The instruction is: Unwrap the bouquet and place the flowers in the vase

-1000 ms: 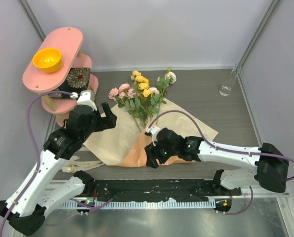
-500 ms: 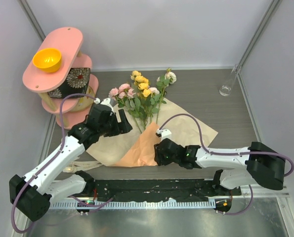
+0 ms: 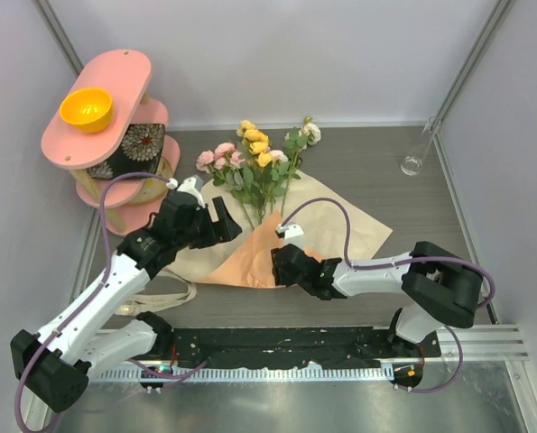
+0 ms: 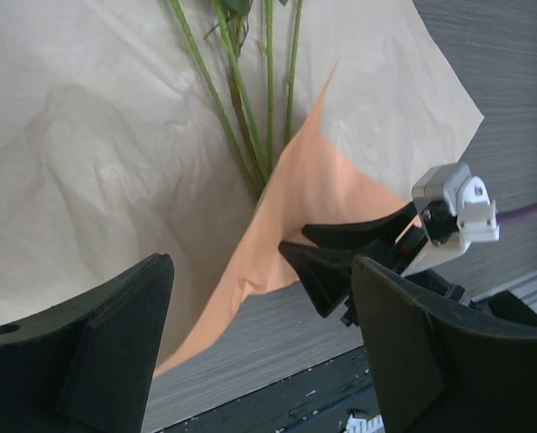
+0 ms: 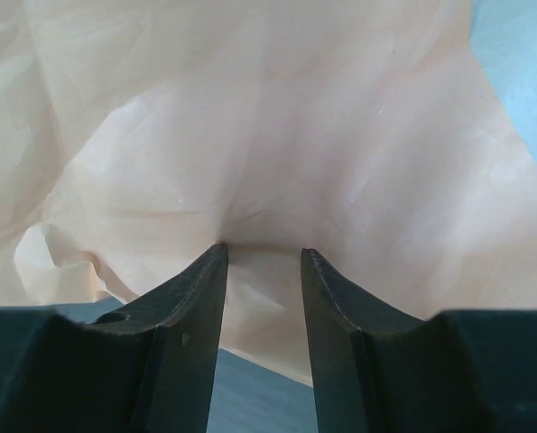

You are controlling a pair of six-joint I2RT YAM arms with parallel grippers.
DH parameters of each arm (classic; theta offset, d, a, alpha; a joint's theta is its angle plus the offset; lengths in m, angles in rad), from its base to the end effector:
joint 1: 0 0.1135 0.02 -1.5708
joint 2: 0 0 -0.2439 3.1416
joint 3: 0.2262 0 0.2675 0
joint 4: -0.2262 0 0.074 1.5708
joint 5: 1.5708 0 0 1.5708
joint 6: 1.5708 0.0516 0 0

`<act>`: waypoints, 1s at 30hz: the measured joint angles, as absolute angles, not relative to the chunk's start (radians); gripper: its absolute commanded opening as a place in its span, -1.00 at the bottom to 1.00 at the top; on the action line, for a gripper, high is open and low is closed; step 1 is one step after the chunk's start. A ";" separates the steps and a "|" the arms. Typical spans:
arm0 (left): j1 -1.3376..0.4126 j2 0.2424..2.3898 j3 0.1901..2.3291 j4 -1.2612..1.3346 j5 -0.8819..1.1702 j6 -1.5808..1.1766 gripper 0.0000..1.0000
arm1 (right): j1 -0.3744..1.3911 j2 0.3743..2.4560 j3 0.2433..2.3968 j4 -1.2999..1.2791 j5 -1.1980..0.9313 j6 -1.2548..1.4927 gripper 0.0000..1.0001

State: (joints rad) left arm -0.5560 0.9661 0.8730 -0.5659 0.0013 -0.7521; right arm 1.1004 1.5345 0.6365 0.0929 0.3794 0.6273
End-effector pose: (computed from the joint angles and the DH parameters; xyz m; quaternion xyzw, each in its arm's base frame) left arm 0.2087 -0.1298 0.2727 -0.0876 0.8936 -0.2683 0.3491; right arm 0.1553 0.2632 0.1028 -0.1450 0.9021 0.1653 0.3713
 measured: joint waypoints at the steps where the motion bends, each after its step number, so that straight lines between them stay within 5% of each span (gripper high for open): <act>1: -0.556 0.966 0.873 -0.566 0.001 -0.752 0.68 | 1.084 1.547 0.645 0.102 0.382 0.616 -0.11; 13: -0.556 1.074 0.869 -0.533 -0.018 -0.745 0.69 | 0.952 1.580 0.804 -0.010 0.417 0.357 0.06; 23: -0.543 1.388 1.005 -0.482 -0.019 -0.691 0.55 | 0.966 1.077 0.801 -0.245 0.387 0.434 0.16; 30: -0.542 1.439 0.924 -0.276 0.241 -0.710 0.50 | 0.894 0.906 0.828 -0.390 0.453 0.443 0.20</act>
State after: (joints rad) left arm -0.5423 1.4391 0.9237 -0.2764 0.2405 -0.7097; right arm 0.8944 0.9062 0.8280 -0.3897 0.4534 0.4427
